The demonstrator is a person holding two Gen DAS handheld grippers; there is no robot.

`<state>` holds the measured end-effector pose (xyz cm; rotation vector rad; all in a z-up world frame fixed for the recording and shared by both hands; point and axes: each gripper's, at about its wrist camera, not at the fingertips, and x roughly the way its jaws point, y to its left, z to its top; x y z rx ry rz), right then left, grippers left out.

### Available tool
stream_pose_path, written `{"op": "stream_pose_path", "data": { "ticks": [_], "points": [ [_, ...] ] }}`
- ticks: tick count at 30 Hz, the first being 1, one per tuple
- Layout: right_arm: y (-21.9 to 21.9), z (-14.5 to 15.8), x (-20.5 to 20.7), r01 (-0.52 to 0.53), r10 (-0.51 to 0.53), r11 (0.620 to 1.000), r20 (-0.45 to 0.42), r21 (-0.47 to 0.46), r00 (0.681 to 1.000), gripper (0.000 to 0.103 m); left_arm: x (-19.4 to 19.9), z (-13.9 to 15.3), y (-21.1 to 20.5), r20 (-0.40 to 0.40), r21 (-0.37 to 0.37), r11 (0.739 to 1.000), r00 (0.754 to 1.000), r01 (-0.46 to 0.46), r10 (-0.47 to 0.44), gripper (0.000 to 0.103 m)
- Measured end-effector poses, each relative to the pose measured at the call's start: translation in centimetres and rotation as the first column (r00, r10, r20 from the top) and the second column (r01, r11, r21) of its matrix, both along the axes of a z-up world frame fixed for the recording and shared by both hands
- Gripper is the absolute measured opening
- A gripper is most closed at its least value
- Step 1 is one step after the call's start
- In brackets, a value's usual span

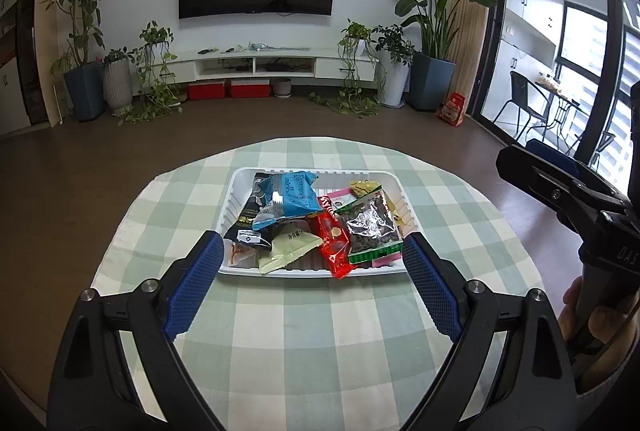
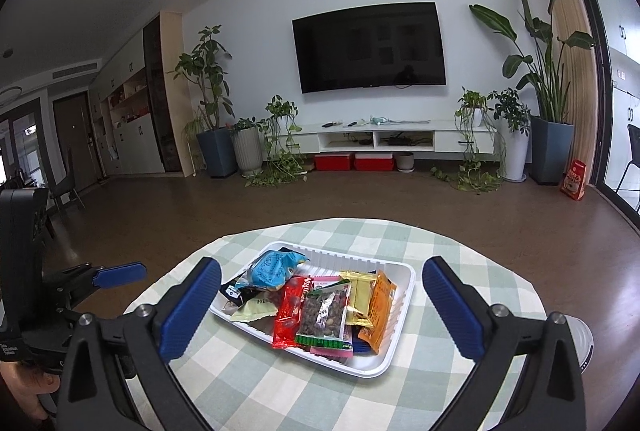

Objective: Organize snacks

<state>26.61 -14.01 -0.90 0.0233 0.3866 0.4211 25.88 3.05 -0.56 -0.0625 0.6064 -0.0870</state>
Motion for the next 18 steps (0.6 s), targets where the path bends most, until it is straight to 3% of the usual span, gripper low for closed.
{"op": "stream_pose_path", "data": {
  "ticks": [18],
  "points": [
    [-1.4, 1.0, -1.3, 0.01, -0.012, 1.0, 0.046, 0.028, 0.999, 0.103, -1.1, 1.3, -2.0, 0.024, 0.048, 0.999, 1.0, 0.01, -0.011, 0.091]
  ]
}}
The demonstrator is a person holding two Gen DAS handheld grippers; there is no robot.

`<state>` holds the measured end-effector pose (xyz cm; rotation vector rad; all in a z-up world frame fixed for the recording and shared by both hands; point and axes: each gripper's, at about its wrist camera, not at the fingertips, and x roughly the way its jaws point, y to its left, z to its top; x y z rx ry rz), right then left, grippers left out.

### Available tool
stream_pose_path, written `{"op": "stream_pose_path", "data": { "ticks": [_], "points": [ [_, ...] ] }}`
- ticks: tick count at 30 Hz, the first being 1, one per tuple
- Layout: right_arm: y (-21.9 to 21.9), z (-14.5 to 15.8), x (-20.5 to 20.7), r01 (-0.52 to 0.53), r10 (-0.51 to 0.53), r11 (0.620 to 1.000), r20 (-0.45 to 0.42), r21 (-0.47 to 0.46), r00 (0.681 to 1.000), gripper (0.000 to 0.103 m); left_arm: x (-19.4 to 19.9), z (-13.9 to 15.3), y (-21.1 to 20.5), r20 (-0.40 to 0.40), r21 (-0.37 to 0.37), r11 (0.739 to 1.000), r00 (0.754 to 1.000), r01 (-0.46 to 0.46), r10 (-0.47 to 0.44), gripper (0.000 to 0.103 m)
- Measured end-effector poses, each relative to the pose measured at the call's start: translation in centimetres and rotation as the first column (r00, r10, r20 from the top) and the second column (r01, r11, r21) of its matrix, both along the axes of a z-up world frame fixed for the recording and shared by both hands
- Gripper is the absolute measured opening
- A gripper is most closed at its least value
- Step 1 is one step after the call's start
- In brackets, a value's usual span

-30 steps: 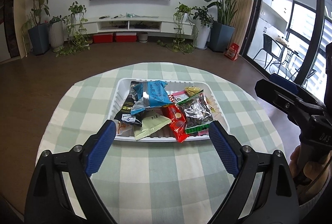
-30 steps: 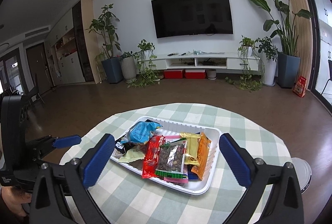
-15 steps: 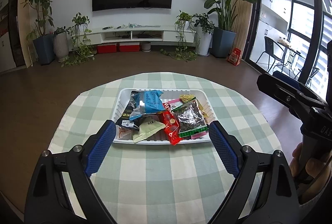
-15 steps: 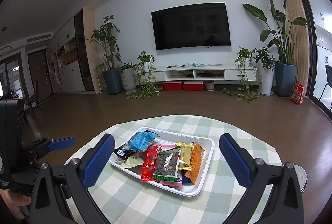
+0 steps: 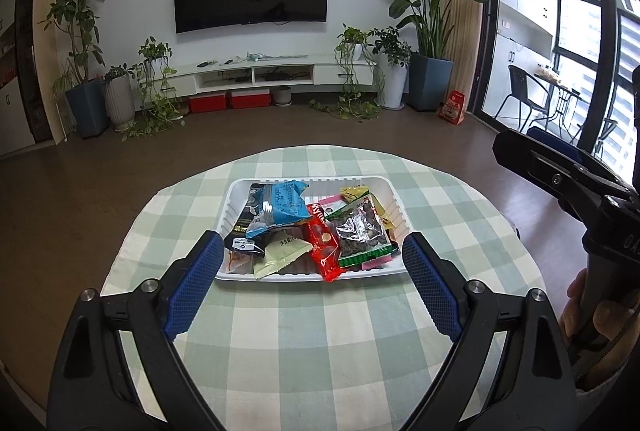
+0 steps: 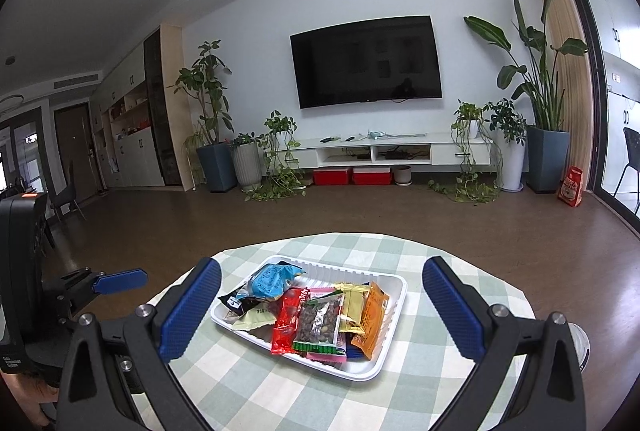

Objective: Organize snacks

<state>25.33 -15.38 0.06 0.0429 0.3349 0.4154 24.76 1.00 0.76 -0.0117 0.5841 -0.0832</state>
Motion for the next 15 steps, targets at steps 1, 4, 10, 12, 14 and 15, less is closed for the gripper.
{"op": "stream_pose_path", "data": {
  "ticks": [1, 4, 10, 12, 14, 15],
  "points": [
    [0.0, -0.03, -0.04, 0.0, 0.0, 1.0, 0.001, 0.001, 1.0, 0.103, 0.0, -0.01, 0.0, -0.001, 0.002, 1.0, 1.0, -0.001, 0.001, 0.091],
    [0.02, 0.01, -0.08, 0.0, 0.0, 1.0, 0.002, 0.001, 1.0, 0.103, -0.04, 0.01, -0.04, 0.0, 0.001, 1.0, 1.0, -0.001, 0.001, 0.091],
    [0.02, -0.01, -0.05, 0.0, 0.0, 1.0, 0.002, -0.001, 1.0, 0.103, -0.02, 0.0, -0.07, 0.0, 0.003, 1.0, 1.0, -0.002, 0.002, 0.091],
    [0.02, -0.02, -0.07, 0.001, -0.001, 1.0, 0.003, -0.001, 1.0, 0.103, -0.1, 0.07, -0.1, 0.002, 0.006, 1.0, 1.0, -0.003, 0.003, 0.091],
    [-0.08, 0.22, -0.22, 0.002, -0.002, 1.0, 0.005, -0.003, 1.0, 0.103, -0.24, 0.2, -0.18, 0.005, 0.009, 1.0, 1.0, -0.003, 0.003, 0.091],
    [-0.1, 0.22, -0.22, 0.001, -0.001, 1.0, 0.005, -0.003, 1.0, 0.103, -0.28, 0.29, -0.11, 0.006, 0.011, 1.0, 1.0, -0.003, 0.003, 0.091]
  ]
}}
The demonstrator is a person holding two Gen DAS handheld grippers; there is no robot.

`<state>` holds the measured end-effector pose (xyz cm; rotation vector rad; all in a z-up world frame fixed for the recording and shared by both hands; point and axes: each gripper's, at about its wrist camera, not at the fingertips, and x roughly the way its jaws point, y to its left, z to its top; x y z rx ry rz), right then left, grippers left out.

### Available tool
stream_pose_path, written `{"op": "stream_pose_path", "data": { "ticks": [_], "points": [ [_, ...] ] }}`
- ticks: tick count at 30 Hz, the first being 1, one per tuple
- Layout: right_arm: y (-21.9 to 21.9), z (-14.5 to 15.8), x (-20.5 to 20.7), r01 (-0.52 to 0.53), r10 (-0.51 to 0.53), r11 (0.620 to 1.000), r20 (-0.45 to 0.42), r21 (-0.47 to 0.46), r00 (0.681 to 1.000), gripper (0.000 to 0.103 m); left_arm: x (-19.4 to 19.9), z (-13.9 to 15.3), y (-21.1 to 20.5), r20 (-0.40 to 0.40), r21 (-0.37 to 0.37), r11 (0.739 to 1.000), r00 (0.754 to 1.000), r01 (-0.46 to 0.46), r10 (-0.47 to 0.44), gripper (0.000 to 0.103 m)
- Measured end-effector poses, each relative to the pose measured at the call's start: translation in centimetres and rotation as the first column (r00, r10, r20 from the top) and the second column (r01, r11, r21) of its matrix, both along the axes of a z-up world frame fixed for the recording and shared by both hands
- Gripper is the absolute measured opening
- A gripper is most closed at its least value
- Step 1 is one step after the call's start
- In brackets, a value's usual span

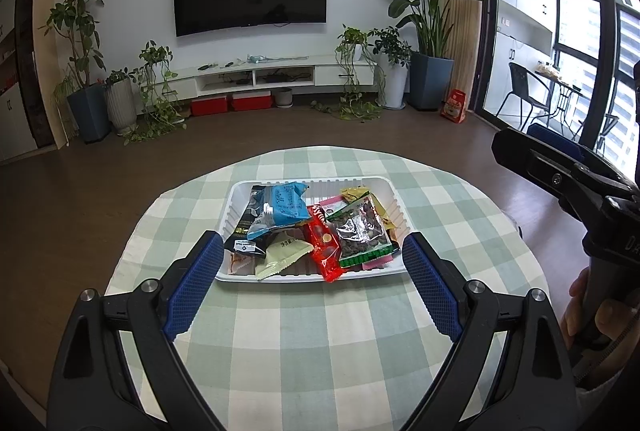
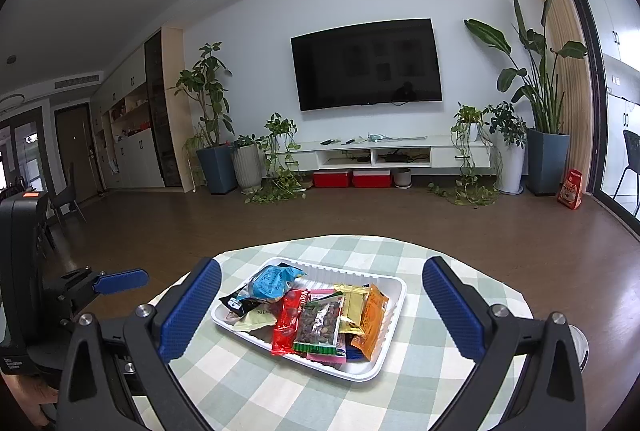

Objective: Organize snacks

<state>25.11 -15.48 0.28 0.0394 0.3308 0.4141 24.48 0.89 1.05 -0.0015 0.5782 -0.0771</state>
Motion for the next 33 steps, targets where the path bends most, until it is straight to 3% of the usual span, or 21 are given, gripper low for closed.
{"op": "stream_pose_path", "data": {
  "ticks": [33],
  "points": [
    [-1.2, 0.5, -1.1, 0.016, -0.016, 1.0, 0.011, 0.009, 1.0, 0.103, -1.1, 0.1, -0.6, 0.015, 0.052, 0.998, 0.999, 0.044, -0.045, 0.091]
  ]
}}
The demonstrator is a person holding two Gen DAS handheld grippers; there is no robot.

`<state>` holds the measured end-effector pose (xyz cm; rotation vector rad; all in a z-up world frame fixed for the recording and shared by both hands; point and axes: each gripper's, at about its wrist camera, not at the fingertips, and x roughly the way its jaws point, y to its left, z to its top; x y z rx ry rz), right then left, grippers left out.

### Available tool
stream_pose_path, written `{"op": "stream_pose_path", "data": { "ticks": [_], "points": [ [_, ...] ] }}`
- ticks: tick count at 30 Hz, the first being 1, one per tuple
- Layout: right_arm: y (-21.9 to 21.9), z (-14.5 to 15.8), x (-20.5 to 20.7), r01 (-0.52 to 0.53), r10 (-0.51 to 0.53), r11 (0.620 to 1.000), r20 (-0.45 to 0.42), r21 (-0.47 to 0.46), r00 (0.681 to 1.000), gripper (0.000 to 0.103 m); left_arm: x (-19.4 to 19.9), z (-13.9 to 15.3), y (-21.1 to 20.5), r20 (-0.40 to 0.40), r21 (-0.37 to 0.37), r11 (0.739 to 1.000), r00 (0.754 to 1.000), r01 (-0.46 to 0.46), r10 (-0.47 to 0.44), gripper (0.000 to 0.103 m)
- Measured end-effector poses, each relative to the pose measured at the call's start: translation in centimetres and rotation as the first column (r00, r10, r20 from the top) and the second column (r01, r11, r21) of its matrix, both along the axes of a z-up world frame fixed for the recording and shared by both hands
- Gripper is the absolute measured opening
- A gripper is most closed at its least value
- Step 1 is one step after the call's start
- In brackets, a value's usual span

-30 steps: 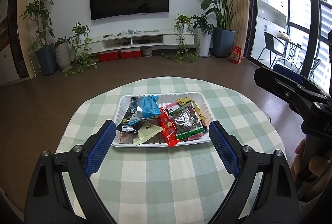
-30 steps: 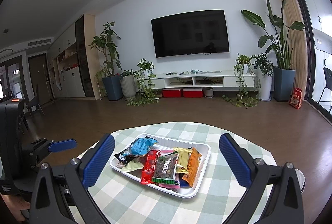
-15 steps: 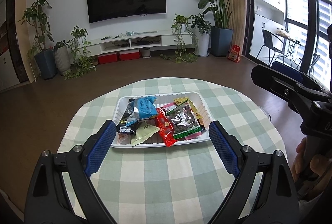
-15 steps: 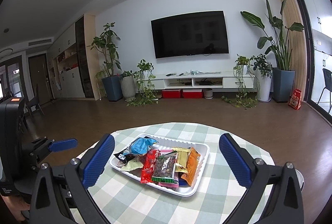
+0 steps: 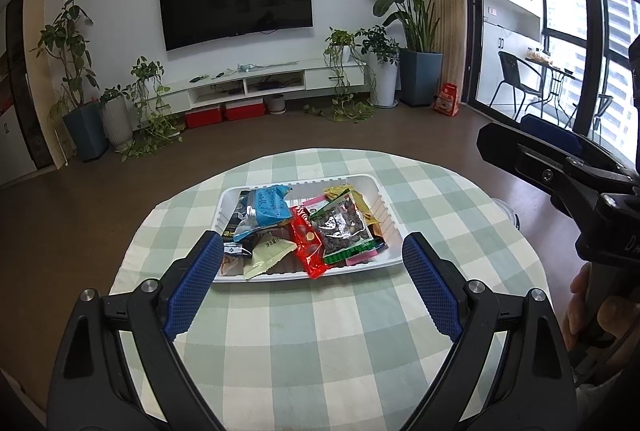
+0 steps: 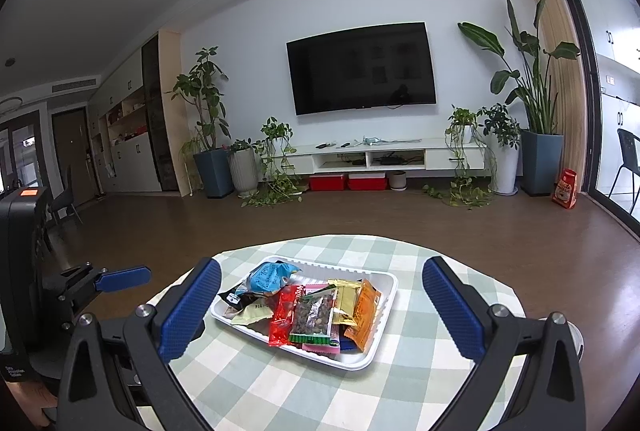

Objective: Organize snacks

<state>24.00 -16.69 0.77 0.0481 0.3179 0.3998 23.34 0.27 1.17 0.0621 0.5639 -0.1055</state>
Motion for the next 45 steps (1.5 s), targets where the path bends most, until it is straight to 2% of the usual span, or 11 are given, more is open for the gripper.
{"op": "stream_pose_path", "data": {
  "ticks": [45],
  "points": [
    [-0.5, -0.2, -0.5, 0.005, -0.005, 1.0, 0.002, -0.01, 1.0, 0.103, -0.4, -1.2, -0.8, -0.013, 0.006, 1.0, 1.0, 0.006, -0.006, 0.091]
  ]
}}
